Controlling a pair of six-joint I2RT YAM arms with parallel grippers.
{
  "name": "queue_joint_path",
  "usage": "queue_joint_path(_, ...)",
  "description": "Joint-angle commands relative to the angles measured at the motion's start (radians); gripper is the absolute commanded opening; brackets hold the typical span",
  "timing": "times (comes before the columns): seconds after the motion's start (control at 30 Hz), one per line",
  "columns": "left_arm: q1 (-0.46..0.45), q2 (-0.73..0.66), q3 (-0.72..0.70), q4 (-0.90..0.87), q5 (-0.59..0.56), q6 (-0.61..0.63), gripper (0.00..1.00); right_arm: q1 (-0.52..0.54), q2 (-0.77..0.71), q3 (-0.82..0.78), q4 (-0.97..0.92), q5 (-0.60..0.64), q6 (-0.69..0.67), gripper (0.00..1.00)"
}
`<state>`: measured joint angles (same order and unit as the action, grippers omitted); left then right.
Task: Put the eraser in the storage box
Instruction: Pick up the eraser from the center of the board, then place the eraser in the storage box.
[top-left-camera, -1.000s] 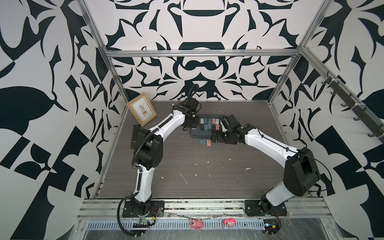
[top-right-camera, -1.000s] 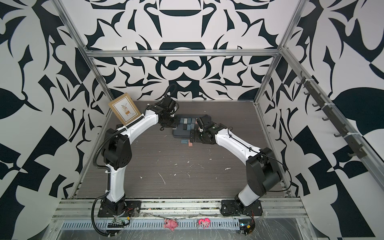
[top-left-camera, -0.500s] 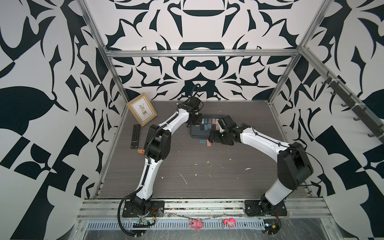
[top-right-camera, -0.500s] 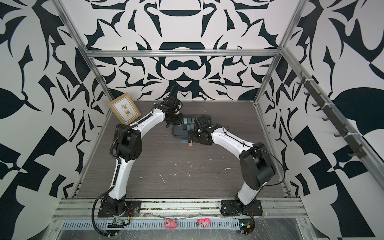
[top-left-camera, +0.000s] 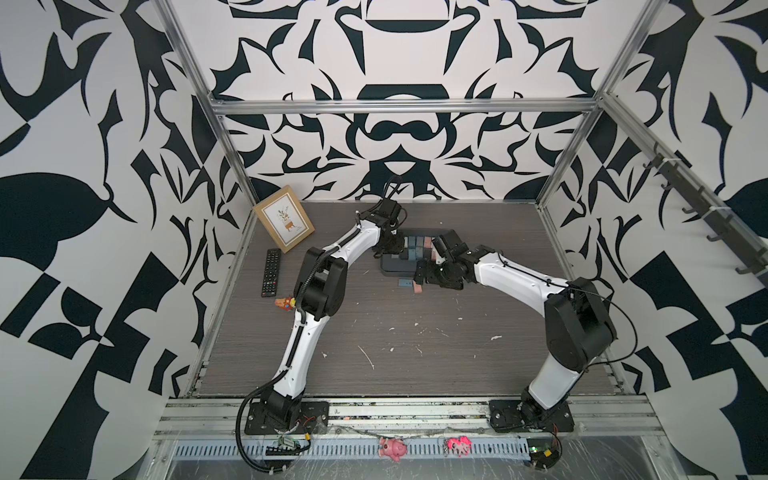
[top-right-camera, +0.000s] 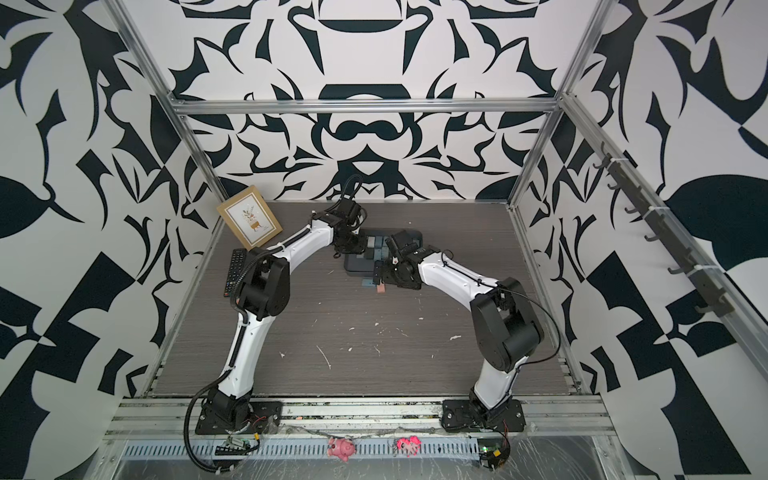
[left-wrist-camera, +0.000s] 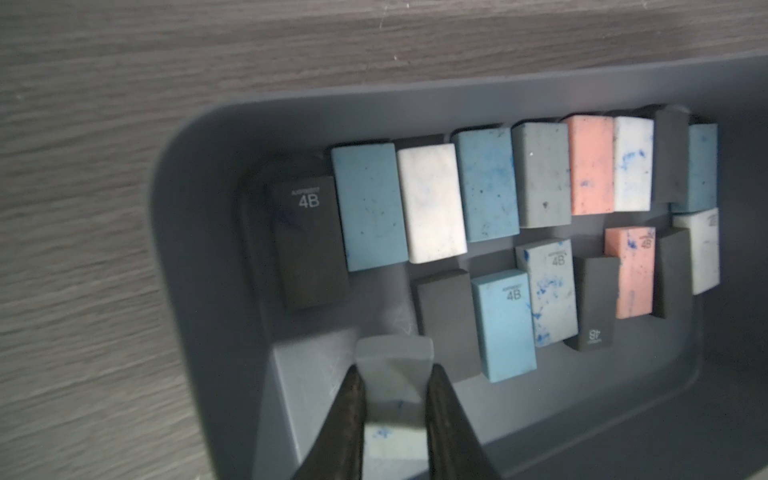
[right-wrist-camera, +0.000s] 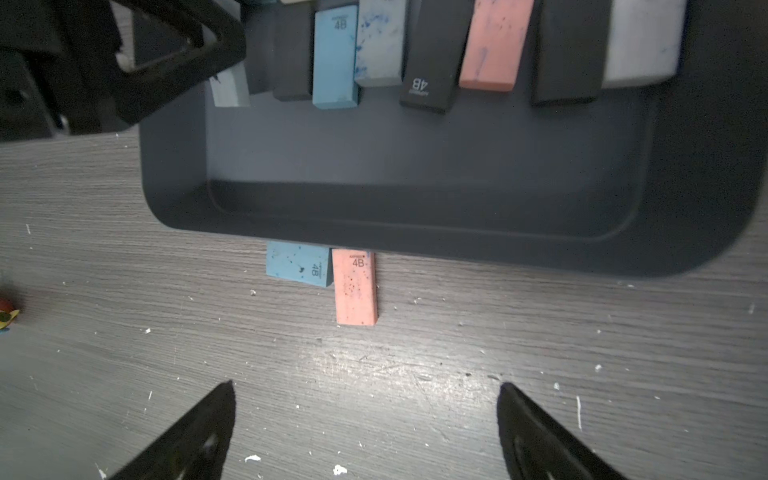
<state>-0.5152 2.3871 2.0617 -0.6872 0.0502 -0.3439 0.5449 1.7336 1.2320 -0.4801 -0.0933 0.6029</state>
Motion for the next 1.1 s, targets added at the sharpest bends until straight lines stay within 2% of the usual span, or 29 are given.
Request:
queue_joint_path(0.0,0.011,0.041,0.037,-0.007,0.012,-0.005,0.21,0.005,-0.010,0.044,0.015,-0.005,0.006,0.99)
queue_joint_path(0.63,0.011,0.050,0.014,0.009,0.023,-0.015,0.29,0.006,-0.009,0.055,0.003,0.006,0.002,0.99)
queue_joint_path(1.07,0.011,0.027,-0.026,0.021,0.022,-0.018,0.30,0.004,-0.017,0.058,-0.003,0.015,-0.002,0.99)
